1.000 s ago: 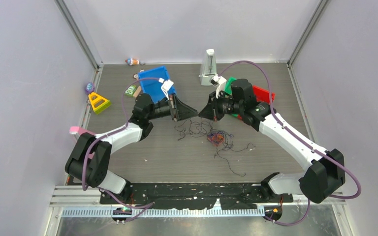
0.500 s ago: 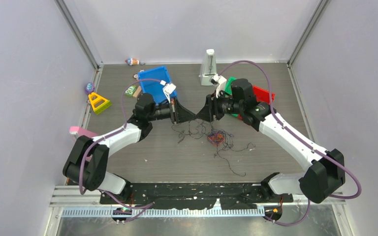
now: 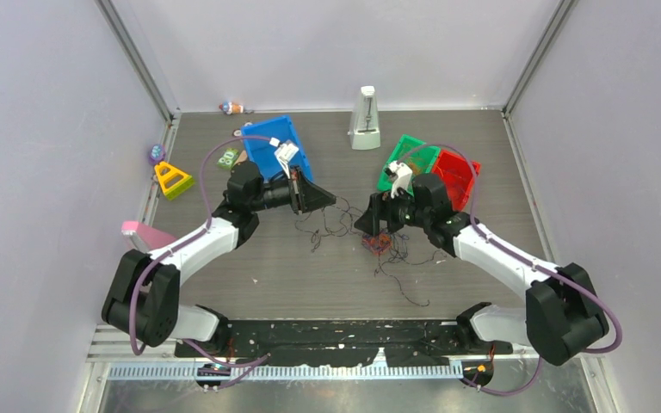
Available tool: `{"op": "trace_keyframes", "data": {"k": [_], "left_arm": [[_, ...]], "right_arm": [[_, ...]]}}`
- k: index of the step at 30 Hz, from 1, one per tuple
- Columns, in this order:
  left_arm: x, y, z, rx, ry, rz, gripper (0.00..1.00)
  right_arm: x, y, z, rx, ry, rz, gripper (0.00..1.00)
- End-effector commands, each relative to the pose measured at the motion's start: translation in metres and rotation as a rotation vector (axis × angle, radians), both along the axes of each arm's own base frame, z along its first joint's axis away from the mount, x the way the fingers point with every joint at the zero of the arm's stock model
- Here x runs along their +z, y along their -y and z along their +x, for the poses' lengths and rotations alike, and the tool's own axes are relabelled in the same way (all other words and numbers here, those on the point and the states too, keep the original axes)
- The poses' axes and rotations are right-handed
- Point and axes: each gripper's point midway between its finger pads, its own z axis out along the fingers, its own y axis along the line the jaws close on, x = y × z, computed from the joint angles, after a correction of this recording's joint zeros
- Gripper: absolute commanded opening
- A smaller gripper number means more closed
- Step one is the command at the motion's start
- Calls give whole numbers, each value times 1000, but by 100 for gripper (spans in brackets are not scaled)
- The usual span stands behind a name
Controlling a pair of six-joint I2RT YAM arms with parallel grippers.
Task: Untangle the cables
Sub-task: Untie the cable, then place the cable in the bin.
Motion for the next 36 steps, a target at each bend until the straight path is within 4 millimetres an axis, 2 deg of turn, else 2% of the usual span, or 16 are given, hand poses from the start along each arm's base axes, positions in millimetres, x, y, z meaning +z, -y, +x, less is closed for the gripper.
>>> {"op": "trace_keyframes", "data": {"k": [1, 4, 8, 10, 12, 14, 18, 19, 21, 25, 30, 31, 32, 33, 34, 36], "left_arm": [[24, -2, 3, 13, 79, -18, 0], [25, -3, 3, 20, 82, -14, 0], [27, -8, 6, 48, 82, -9, 0], [29, -15, 12, 85, 83, -8, 0], [26, -27, 21, 158, 74, -1, 0], [21, -46, 33, 275, 59, 17, 0], [-11, -94, 55, 561, 2, 168, 0], [-19, -102, 56, 601, -5, 217, 0], [-34, -116, 57, 655, -26, 296, 0], [-49, -118, 53, 649, -33, 408, 0], [-84, -108, 39, 608, -52, 641, 0], [-90, -106, 37, 599, -52, 679, 1], [-97, -103, 35, 584, -54, 716, 3], [-102, -100, 32, 564, -61, 744, 5], [-108, -95, 30, 540, -66, 763, 9], [-118, -86, 27, 499, -86, 794, 26]], "right_arm": [[12, -7, 25, -60, 91, 97, 85], [-8, -9, 31, -82, 44, 64, 80], [-27, -4, 40, -133, 2, 2, 63], [-40, 3, 43, -175, -31, -43, 35], [-55, 18, 44, -248, -81, -105, 11], [-63, 42, 48, -371, -110, -137, 6], [-78, 97, 45, -581, -208, -51, 5], [-87, 105, 38, -604, -229, -45, 5], [-78, 122, 39, -661, -200, -15, 5], [-67, 123, 38, -633, -163, -23, 6], [-54, 118, 39, -601, -140, -12, 36], [-49, 118, 39, -597, -126, -8, 49], [-47, 118, 39, -596, -123, -7, 56], [-43, 118, 39, -592, -110, -3, 67], [-42, 118, 38, -590, -108, -4, 73], [-36, 118, 37, -581, -93, 0, 82]]}}
